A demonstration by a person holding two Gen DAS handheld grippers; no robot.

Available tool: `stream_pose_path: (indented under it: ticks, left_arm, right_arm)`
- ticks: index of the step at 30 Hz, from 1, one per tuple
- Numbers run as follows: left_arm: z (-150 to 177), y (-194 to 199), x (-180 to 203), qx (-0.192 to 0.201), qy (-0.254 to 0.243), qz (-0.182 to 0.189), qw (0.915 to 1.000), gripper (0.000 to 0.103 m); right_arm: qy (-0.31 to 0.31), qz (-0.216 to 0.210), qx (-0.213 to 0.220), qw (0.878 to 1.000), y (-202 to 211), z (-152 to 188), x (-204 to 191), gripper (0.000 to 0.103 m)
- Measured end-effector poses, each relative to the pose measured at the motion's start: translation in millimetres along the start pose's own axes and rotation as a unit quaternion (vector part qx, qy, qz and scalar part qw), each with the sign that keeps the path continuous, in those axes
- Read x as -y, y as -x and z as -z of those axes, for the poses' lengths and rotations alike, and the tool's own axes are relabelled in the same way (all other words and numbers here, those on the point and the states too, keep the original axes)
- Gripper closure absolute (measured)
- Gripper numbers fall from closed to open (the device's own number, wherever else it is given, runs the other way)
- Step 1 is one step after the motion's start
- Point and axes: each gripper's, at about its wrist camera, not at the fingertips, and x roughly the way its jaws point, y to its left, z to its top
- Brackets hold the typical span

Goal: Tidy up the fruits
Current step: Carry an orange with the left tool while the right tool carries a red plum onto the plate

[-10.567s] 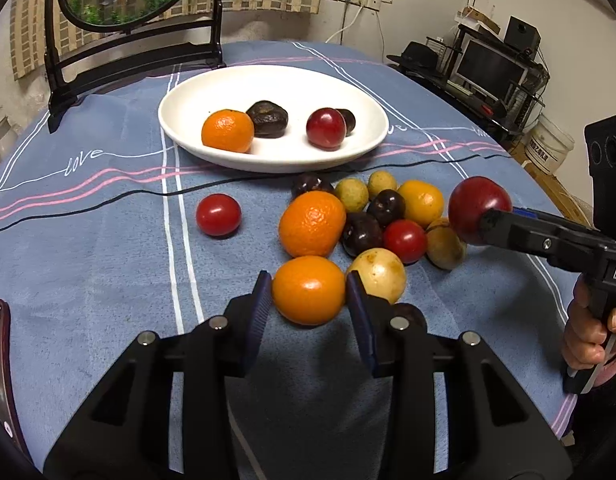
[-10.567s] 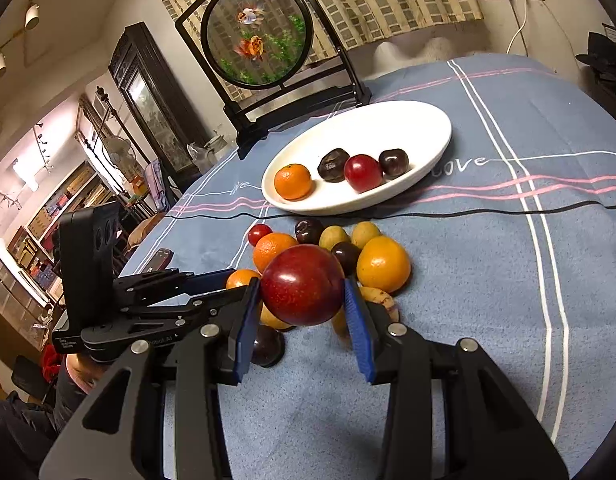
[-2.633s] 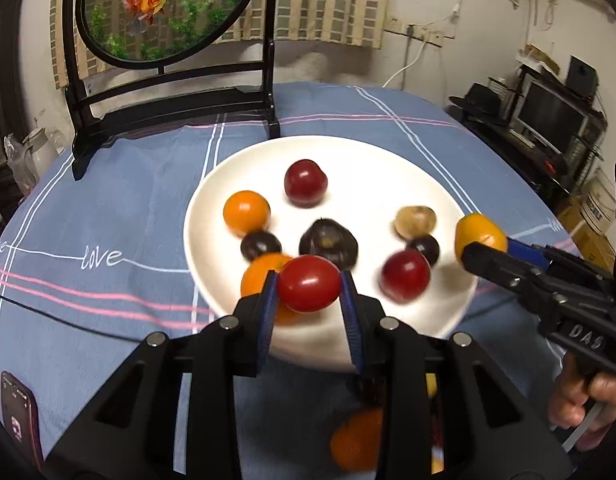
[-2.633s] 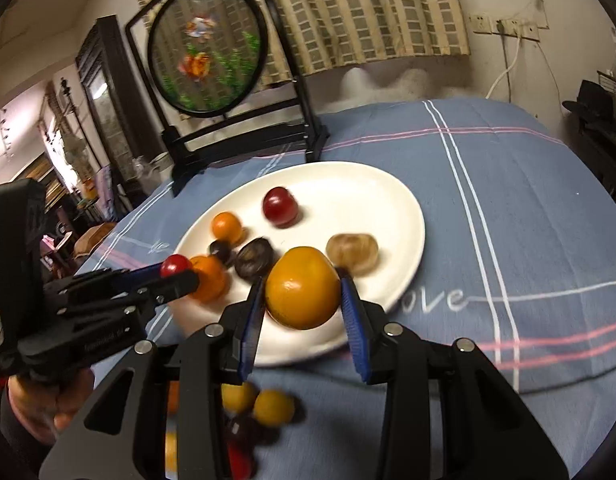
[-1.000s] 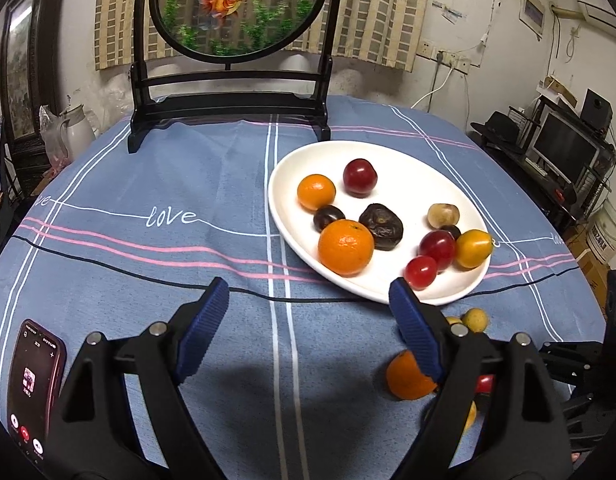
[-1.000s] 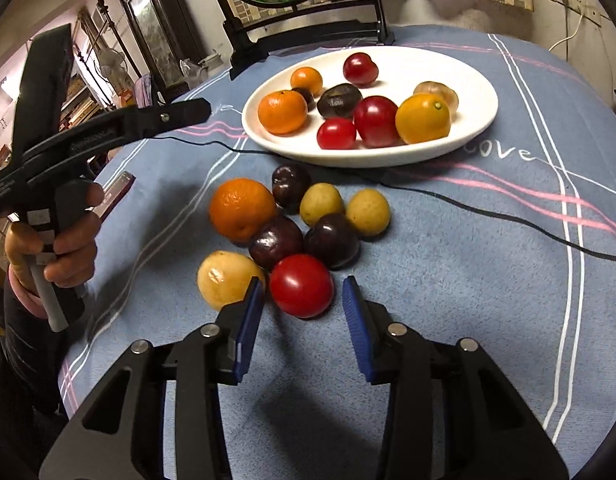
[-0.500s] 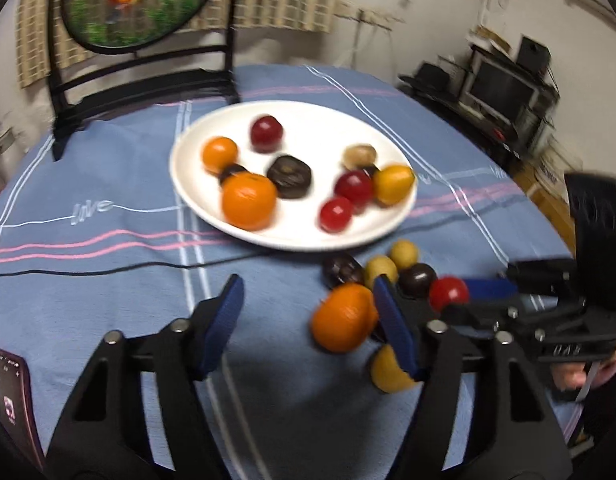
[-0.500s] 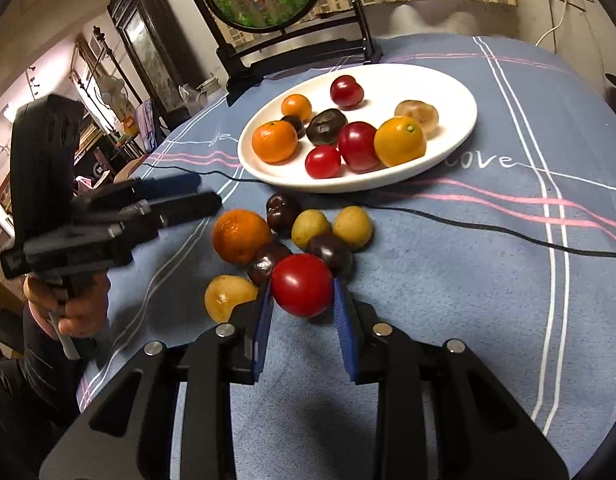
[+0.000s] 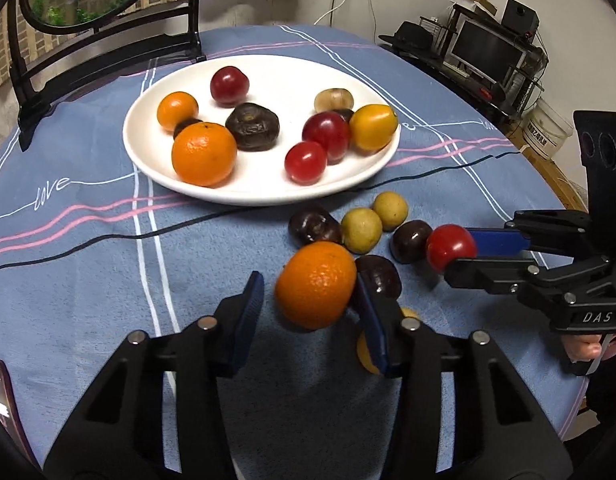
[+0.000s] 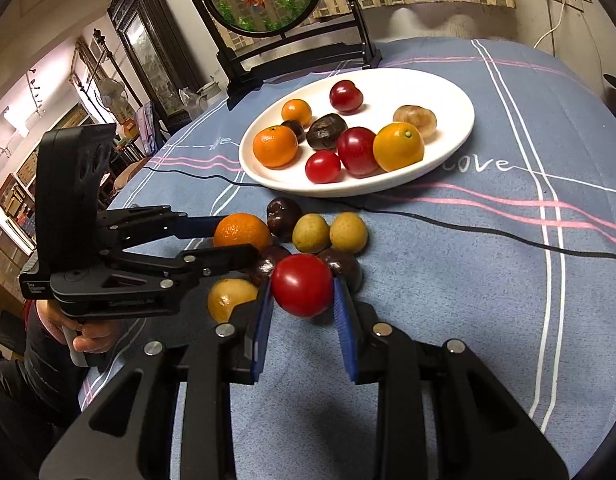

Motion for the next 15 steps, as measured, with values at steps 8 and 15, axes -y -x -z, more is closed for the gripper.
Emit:
stream_pose_path:
  ticks: [8, 15]
  left_arm:
    - [0, 1, 5, 0.002, -0.007, -0.010, 0.9999, 0.063]
    - [-4, 17, 1, 0.030, 0.000, -0.025, 0.9992, 0.063]
  right_arm:
    - [-0.004, 0.003, 0.002, 1.000, 0, -1, 2, 0.073]
    - [0.000, -0.006, 0.014, 1.000, 3, -2, 0, 0.073]
